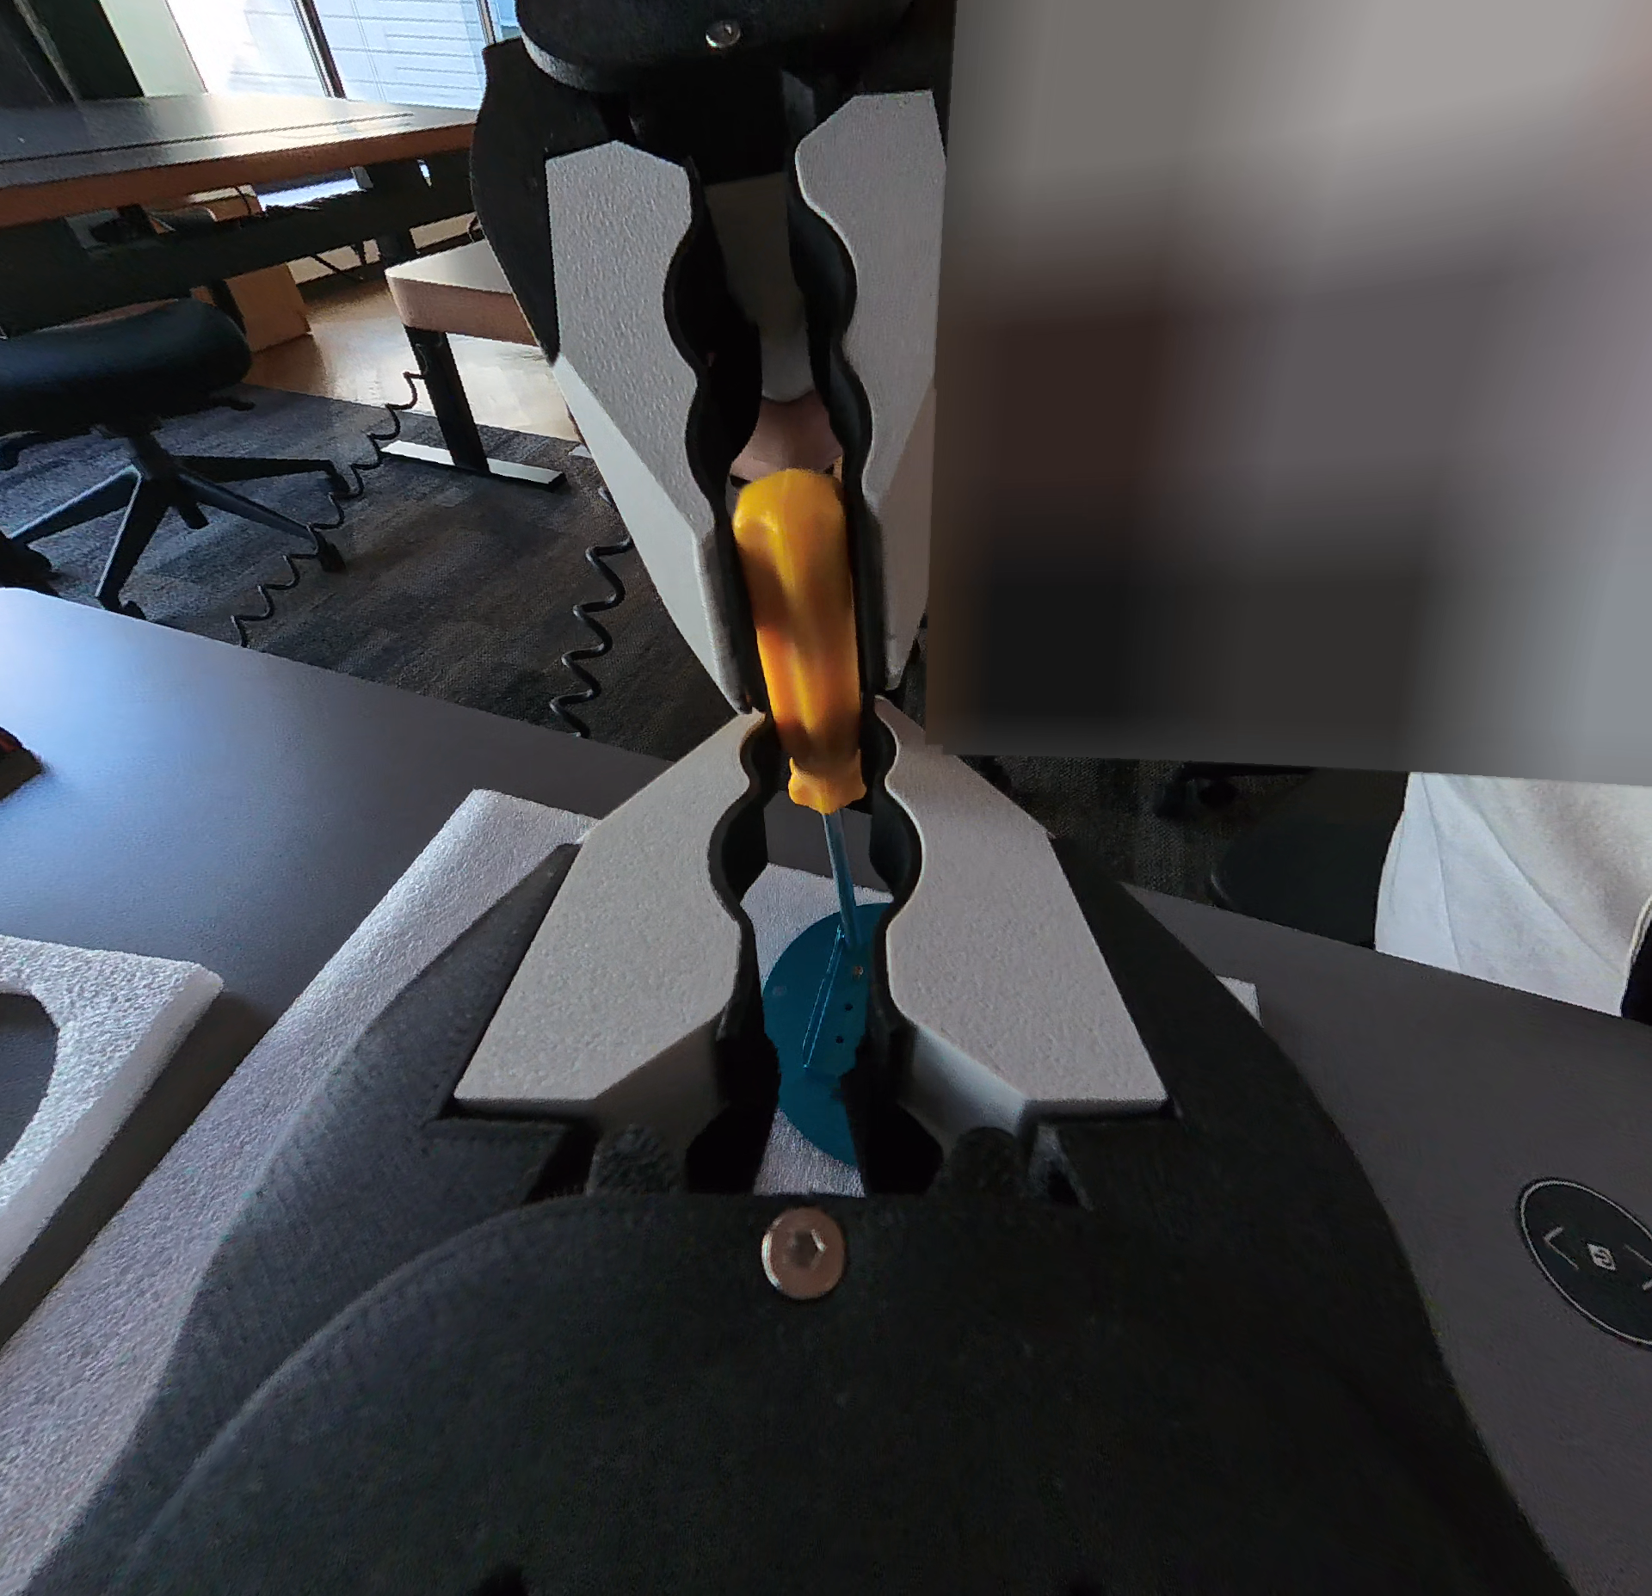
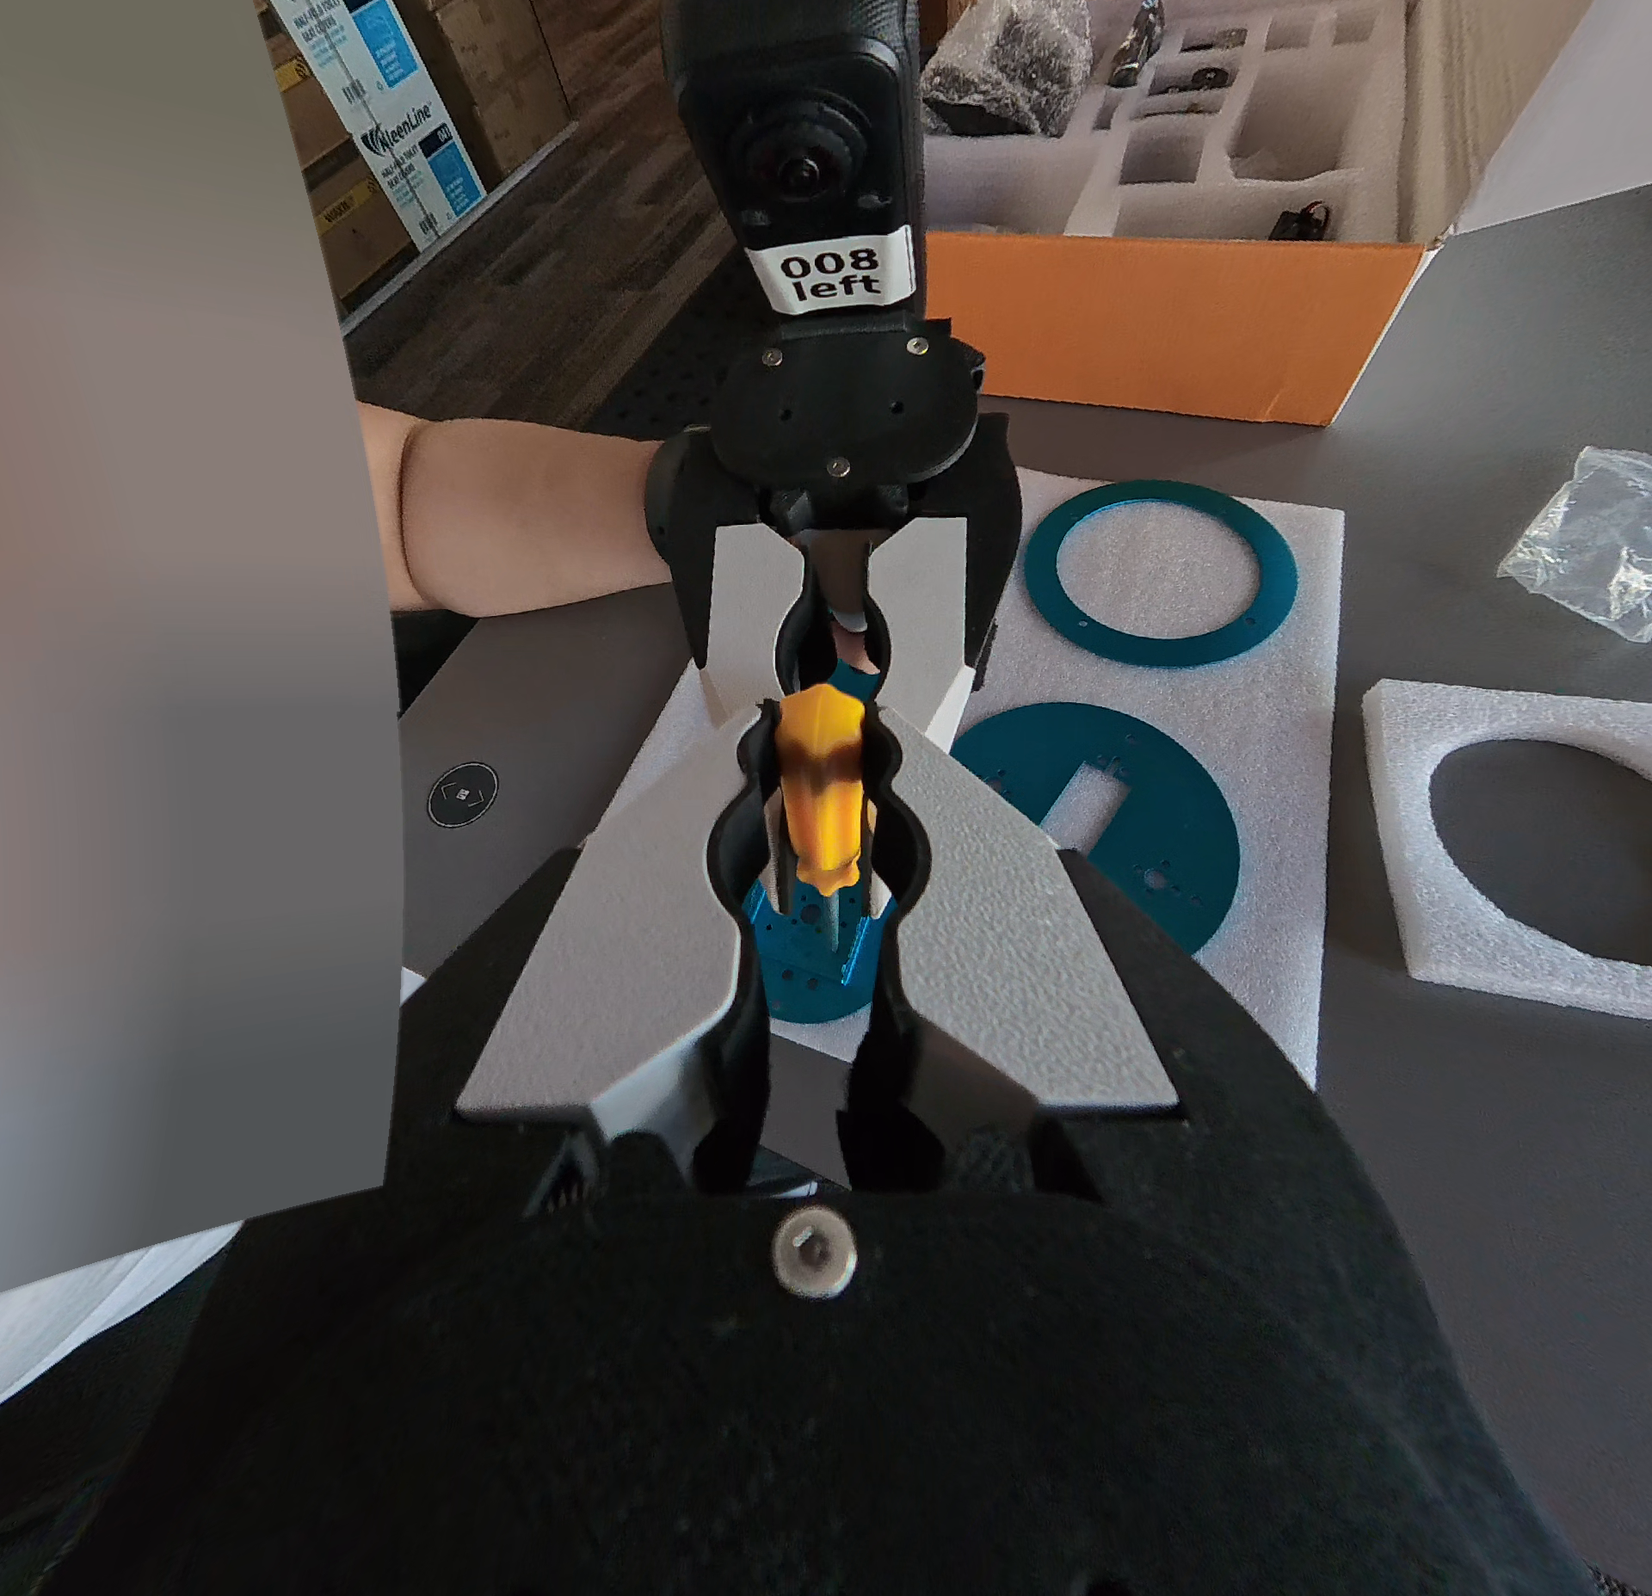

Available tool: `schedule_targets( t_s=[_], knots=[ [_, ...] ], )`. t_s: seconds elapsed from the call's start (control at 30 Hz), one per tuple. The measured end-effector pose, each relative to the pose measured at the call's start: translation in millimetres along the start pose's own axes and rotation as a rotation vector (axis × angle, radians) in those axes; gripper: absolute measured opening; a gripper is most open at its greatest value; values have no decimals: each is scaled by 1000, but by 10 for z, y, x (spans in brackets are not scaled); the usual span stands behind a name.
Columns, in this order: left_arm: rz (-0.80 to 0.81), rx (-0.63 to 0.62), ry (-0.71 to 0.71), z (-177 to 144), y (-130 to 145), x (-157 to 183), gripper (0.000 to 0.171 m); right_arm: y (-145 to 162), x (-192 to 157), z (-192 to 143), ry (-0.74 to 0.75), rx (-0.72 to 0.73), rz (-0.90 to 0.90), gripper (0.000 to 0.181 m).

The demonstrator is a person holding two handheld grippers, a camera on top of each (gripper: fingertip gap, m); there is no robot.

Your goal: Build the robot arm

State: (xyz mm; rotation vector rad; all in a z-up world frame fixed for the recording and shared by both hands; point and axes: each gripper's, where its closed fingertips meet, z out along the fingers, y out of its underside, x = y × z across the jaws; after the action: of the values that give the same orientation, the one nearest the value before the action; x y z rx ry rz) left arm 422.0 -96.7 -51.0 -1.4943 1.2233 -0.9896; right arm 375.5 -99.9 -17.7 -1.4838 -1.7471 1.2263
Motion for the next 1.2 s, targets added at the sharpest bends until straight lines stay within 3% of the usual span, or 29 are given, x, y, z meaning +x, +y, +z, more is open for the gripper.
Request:
schedule_targets(
  t_s=[1.2],
  knots=[
    [-14,-22,21,0,62,11,15,58,12,28,-5,-21,6,17]
  ],
)
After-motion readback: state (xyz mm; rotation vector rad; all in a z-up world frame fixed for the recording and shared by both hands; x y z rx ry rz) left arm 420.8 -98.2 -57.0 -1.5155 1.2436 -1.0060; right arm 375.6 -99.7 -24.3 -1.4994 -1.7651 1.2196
